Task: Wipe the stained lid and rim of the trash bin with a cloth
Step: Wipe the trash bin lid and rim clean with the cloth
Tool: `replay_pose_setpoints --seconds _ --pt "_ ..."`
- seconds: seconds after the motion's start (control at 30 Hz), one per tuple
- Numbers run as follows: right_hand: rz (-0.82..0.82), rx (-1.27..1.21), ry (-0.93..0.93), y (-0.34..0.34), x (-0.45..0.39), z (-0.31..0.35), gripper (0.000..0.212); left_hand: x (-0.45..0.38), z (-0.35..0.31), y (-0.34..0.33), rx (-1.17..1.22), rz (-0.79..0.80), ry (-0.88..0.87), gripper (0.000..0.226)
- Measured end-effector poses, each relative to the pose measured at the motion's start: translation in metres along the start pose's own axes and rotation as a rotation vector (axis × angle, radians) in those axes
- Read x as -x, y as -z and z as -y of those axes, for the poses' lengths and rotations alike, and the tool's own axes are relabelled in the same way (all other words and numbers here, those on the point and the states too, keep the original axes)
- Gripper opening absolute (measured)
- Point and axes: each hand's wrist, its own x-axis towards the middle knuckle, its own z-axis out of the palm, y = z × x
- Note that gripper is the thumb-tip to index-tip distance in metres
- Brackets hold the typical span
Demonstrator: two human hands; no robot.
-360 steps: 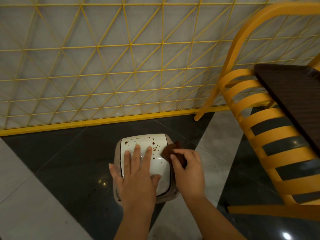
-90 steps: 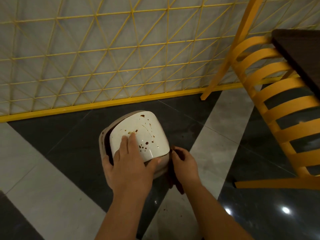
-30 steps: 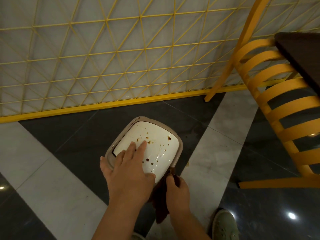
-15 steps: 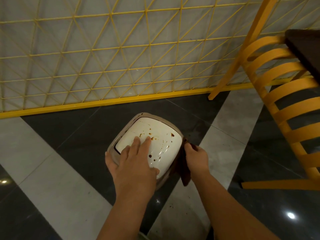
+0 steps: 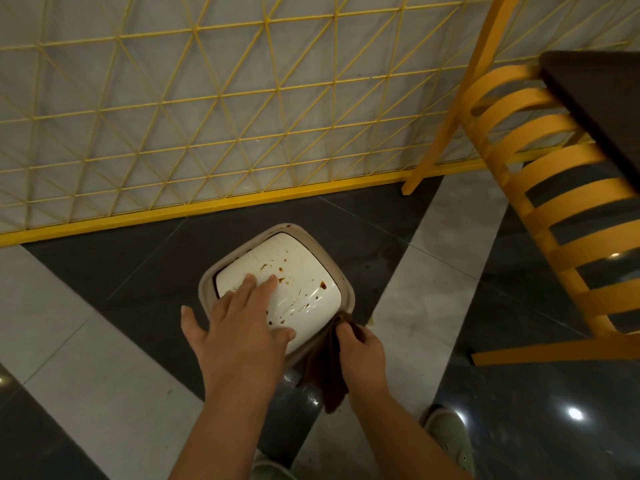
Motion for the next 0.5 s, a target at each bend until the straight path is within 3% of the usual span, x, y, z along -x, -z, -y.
replay_pose_setpoints --seconds 0.2,0.33,0.5 --pt "-0.047 0.074 0.086 0.006 -0.028 0.036 0.018 -0.003 -0.003 -0.001 -0.001 0.003 0.019 0.076" --pt "-0.011 0.124 0.095 0.009 -0.035 0.060 0.028 -0.003 -0.004 -0.001 -0.017 -0.001 0.013 0.077" --pt "0.016 0.131 0.046 0.014 -0.023 0.038 0.023 -0.002 -0.002 0.006 -0.103 0.008 -0.015 0.076"
